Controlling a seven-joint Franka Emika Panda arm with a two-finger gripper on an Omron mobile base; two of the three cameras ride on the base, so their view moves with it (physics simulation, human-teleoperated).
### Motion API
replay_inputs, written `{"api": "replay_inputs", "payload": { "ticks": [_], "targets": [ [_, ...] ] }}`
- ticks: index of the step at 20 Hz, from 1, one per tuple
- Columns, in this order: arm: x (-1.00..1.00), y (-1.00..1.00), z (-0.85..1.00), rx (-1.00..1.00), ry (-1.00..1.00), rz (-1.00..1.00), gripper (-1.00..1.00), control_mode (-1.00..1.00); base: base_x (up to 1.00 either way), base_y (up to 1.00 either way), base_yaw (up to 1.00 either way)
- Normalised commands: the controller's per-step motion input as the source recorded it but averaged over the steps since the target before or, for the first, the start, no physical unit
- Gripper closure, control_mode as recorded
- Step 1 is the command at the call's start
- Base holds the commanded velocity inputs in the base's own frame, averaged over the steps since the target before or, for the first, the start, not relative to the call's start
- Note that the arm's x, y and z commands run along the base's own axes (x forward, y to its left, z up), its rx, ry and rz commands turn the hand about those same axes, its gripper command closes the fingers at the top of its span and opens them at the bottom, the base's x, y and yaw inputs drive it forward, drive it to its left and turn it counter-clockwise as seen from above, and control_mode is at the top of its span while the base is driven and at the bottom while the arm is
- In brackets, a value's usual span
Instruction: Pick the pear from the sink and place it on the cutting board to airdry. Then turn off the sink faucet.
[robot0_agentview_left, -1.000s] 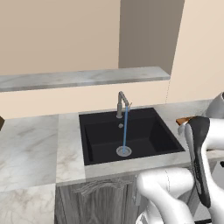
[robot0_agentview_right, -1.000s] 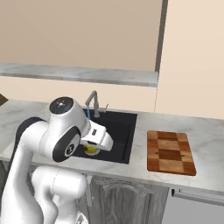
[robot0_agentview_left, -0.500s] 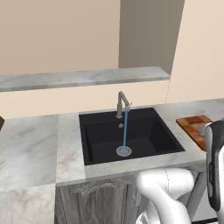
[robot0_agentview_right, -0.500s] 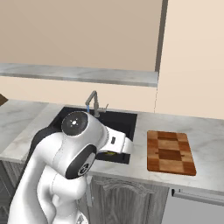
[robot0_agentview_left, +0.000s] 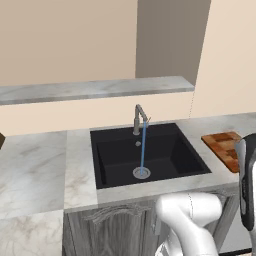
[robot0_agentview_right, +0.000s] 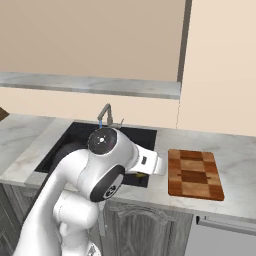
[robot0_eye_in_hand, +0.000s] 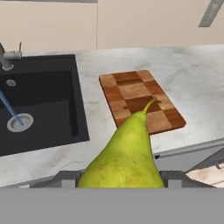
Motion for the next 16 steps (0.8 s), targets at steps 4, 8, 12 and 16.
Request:
{"api": "replay_inputs", "payload": {
  "ticks": [4,8,12,16],
  "targets": [
    [0.32,-0.1,0.0,0.0,0.12,-0.11,1.0,-1.0,0.0,0.0,0.0],
    [-0.01,-0.01,0.0,0.0,0.01,-0.04,1.0,-1.0,0.0,0.0,0.0],
    [0.06,-0.13,0.0,0.0,0.0,0.0,1.0,-1.0,0.0,0.0,0.0],
    [0.28,-0.34,-0.05,0.0,0.0,0.0,1.0,-1.0,0.0,0.0,0.0]
  ]
}}
